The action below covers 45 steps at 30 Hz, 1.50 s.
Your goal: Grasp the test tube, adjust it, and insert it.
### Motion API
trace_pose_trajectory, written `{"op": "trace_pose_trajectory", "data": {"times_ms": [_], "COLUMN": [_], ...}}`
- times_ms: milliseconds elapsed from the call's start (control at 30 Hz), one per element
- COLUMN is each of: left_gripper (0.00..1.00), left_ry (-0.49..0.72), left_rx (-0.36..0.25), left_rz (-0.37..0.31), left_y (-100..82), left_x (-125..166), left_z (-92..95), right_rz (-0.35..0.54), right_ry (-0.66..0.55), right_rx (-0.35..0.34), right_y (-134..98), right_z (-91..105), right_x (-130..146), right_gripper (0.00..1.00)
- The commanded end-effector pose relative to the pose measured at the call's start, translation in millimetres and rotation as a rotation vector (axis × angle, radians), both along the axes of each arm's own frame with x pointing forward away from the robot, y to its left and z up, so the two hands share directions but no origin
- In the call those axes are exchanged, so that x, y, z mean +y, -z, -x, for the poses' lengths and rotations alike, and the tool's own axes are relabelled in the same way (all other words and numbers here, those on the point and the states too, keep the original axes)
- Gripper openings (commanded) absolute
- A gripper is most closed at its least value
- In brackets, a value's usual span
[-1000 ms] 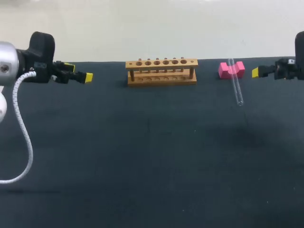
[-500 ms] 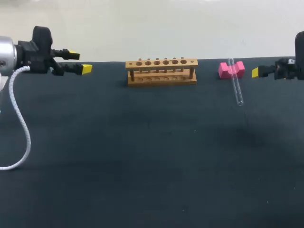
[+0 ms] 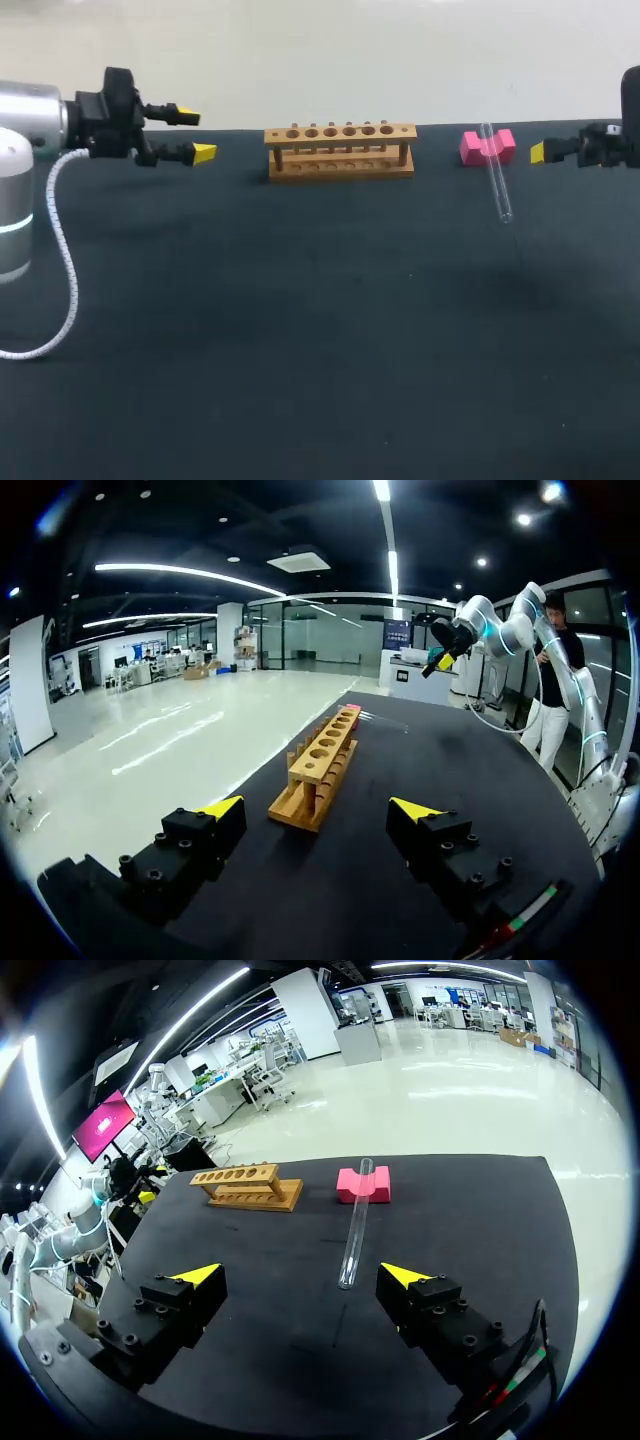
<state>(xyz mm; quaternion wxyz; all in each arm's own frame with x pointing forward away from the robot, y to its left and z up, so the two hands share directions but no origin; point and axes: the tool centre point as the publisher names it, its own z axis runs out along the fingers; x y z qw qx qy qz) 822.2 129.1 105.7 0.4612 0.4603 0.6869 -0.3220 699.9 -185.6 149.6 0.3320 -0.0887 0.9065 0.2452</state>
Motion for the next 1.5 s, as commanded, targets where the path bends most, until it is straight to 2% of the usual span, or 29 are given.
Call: {"op": "trace_pose_trajectory", "data": {"times_ms": [33, 133, 200, 300, 867, 967, 1167, 1333, 1433, 1500], "left_gripper": [1.0, 1.0, 1.0, 1.0, 1.0, 1.0, 1.0, 1.0, 1.0, 1.0], "left_ry": [0.03, 0.037, 0.045, 0.043, 0.054, 0.054, 0.054, 0.054, 0.054, 0.054], "left_rx": [0.021, 0.029, -0.01, -0.019, -0.01, -0.01, -0.01, -0.01, -0.01, -0.01], "left_rz": [0.012, 0.018, 0.012, 0.003, 0.007, 0.007, 0.007, 0.007, 0.007, 0.007], "left_y": [7.2, 7.6, 7.5, 7.1, 7.2, 7.2, 7.2, 7.2, 7.2, 7.2], "left_x": [-6.7, -8.0, -8.8, -9.2, -9.1, -9.1, -9.1, -9.1, -9.1, -9.1], "left_z": [-11.4, -11.7, -10.7, -9.5, -8.9, -8.9, -8.9, -8.9, -8.9, -8.9], "right_rz": [0.003, 0.003, 0.003, 0.003, 0.003, 0.086, 0.19, 0.241, 0.241, 0.256], "right_ry": [0.003, 0.003, 0.003, 0.003, 0.003, 0.059, 0.085, 0.135, 0.188, 0.231], "right_rx": [0.0, 0.0, 0.0, 0.0, 0.0, -0.031, -0.106, -0.151, -0.169, -0.161], "right_y": [-0.3, -0.3, -0.3, -0.3, -0.3, 10.3, 27.9, 35.2, 38.6, 40.8], "right_z": [0.5, 0.5, 0.5, 0.5, 0.5, -13.8, -39.7, -54.6, -59.4, -61.8], "right_x": [0.5, 0.5, 0.5, 0.5, 0.5, 5.1, 16.0, 19.0, 17.5, 16.6], "right_gripper": [1.0, 1.0, 1.0, 1.0, 1.0, 1.0, 1.0, 1.0, 1.0, 1.0]}}
